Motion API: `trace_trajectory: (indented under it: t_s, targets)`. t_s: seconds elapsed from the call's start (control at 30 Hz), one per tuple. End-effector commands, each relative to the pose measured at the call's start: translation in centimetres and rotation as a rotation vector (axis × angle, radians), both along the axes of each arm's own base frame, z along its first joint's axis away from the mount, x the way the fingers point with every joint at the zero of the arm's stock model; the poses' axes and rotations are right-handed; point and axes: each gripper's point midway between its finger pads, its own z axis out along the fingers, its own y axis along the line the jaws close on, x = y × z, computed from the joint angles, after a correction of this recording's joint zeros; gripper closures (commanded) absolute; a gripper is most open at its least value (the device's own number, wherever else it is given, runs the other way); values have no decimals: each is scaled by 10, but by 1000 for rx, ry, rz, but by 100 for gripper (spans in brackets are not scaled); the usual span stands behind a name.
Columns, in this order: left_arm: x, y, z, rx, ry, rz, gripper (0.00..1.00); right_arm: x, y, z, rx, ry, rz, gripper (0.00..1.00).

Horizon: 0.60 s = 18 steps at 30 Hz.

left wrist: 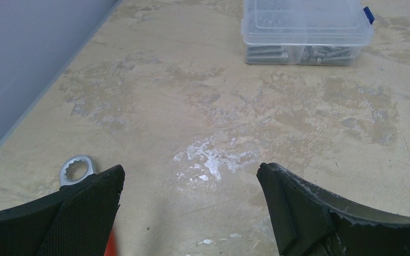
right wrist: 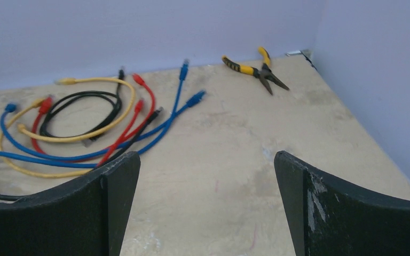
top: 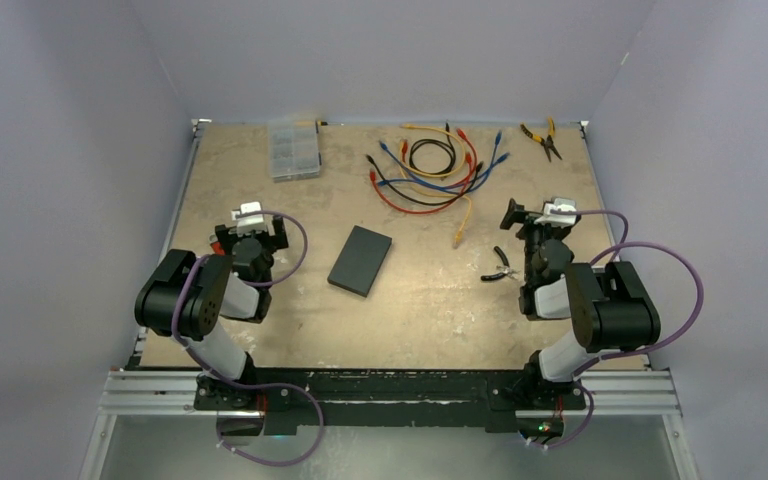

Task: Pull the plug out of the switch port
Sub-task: Reset both arms

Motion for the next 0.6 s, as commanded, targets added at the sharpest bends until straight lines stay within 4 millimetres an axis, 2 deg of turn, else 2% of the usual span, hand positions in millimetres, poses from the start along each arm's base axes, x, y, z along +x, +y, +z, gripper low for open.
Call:
trace_trajectory:
  t_s: [0.0,0.57]
  targets:
    - [5,-2,5,-1,-15,-21,1,2,5,10,-43,-23,33,1]
    - [6,-2,5,0,-11,-22,1,2,4,12,-42,-30,21,1]
